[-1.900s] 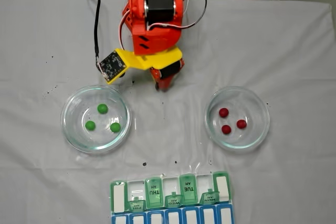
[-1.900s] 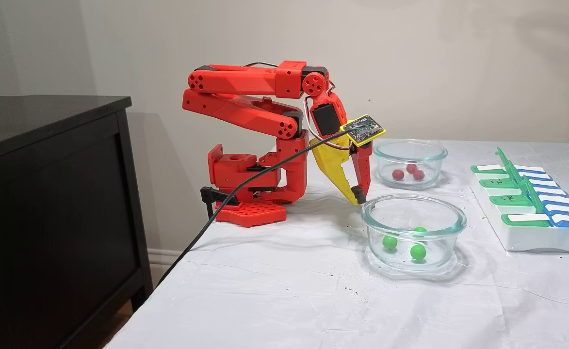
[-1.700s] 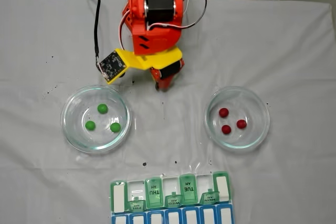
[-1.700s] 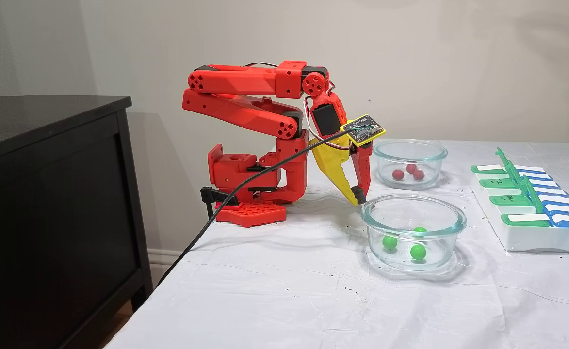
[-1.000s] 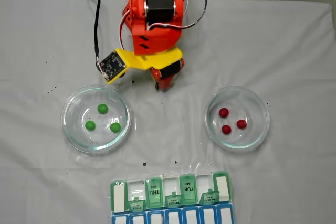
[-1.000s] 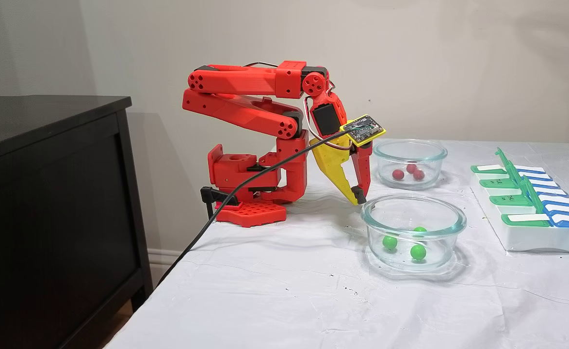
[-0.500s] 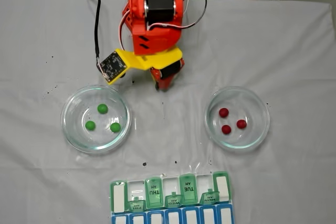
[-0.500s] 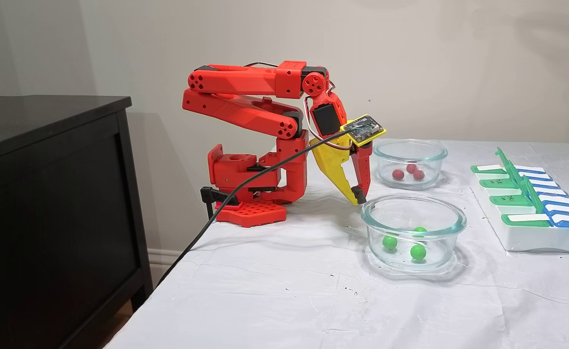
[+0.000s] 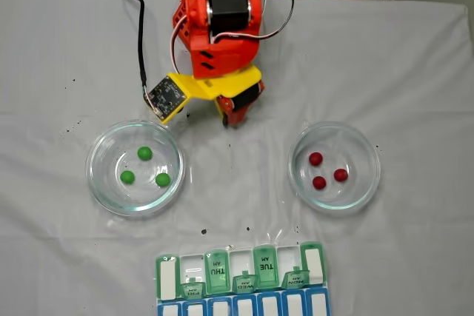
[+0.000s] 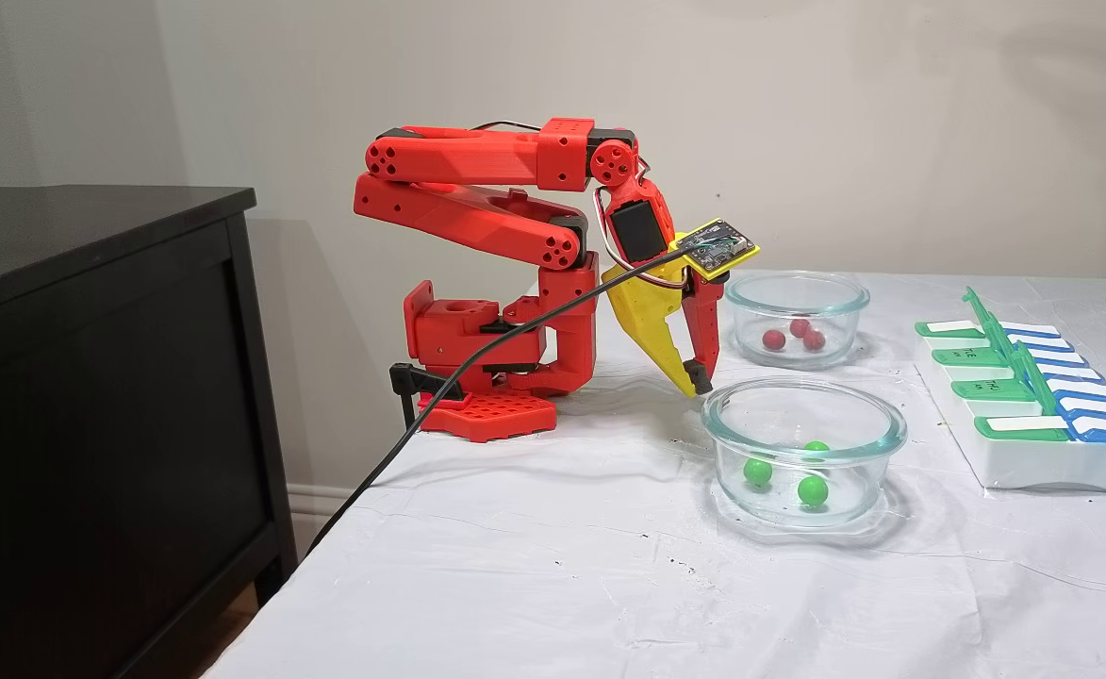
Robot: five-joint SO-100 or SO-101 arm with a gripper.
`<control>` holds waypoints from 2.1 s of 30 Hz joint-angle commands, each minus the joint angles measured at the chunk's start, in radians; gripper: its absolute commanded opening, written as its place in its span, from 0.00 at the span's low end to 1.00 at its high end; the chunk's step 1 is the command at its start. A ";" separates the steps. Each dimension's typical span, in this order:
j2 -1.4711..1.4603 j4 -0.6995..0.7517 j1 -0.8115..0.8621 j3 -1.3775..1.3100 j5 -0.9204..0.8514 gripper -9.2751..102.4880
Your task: Sort medicines into box.
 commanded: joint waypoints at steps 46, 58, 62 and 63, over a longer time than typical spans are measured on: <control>-0.296 0.232 -0.459 -0.802 0.071 0.08; -0.713 0.235 -0.558 -1.069 0.195 0.09; -0.834 0.158 -0.575 -1.085 0.219 0.09; -0.876 0.140 -0.578 -1.089 0.225 0.09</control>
